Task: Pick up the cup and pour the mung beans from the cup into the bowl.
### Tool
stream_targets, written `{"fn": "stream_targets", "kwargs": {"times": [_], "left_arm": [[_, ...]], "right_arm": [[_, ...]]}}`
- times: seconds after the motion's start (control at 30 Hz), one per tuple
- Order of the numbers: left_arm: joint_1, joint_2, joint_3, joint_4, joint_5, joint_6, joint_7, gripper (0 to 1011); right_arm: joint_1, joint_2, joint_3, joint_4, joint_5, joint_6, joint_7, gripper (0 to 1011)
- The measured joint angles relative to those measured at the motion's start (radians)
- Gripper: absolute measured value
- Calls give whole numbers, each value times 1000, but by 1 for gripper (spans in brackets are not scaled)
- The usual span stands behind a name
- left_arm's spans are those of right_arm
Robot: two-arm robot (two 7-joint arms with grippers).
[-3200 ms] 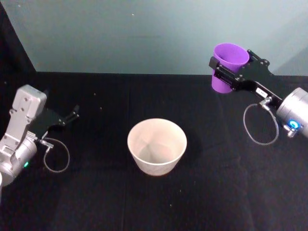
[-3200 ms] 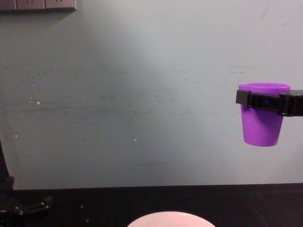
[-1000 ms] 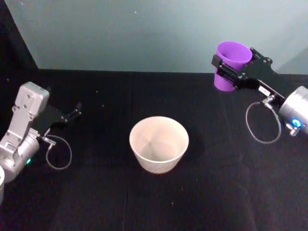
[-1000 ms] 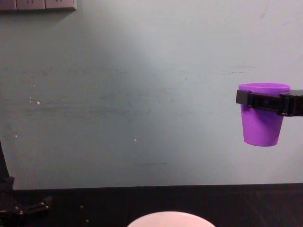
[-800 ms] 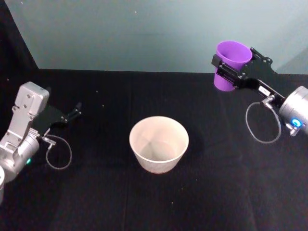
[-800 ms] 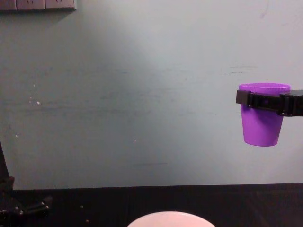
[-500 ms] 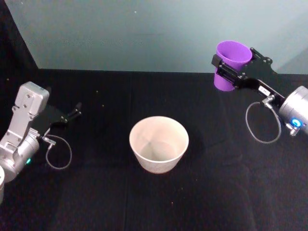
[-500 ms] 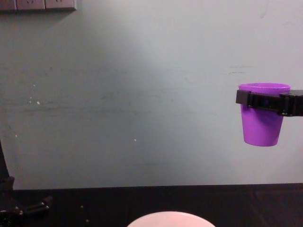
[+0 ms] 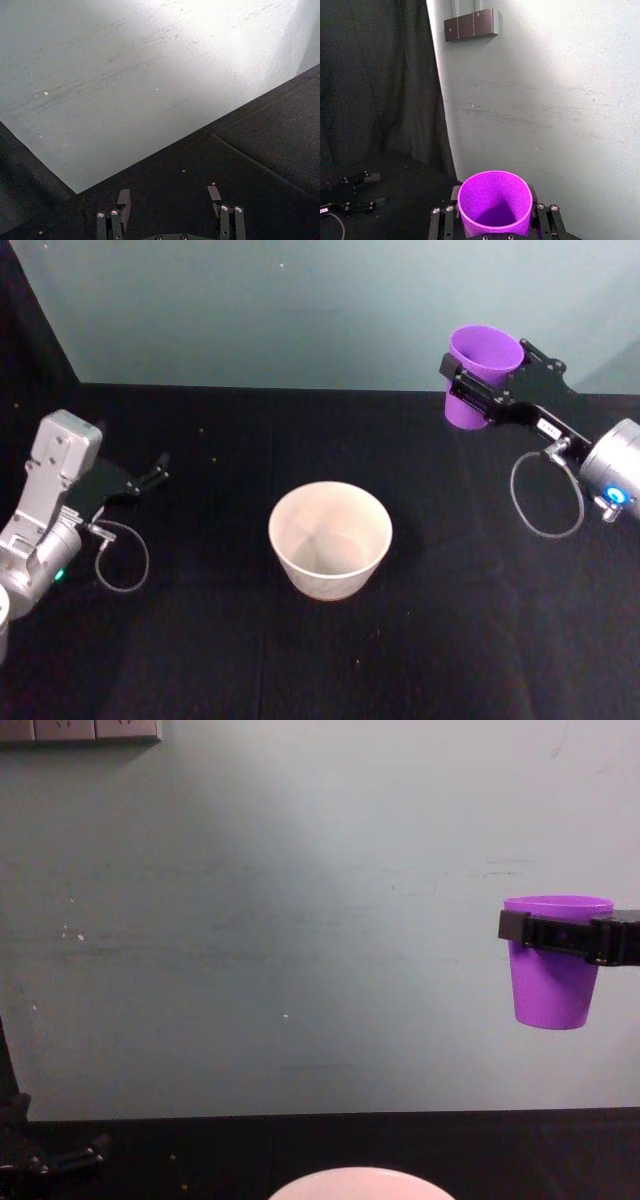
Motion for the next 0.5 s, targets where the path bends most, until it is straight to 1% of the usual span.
{"fn": "stream_targets", "kwargs": {"times": [0.5], "left_arm": [[0, 0, 0, 0, 0, 0, 0, 1000]], "right_arm": [[0, 0, 0, 0, 0, 0, 0, 751]]}}
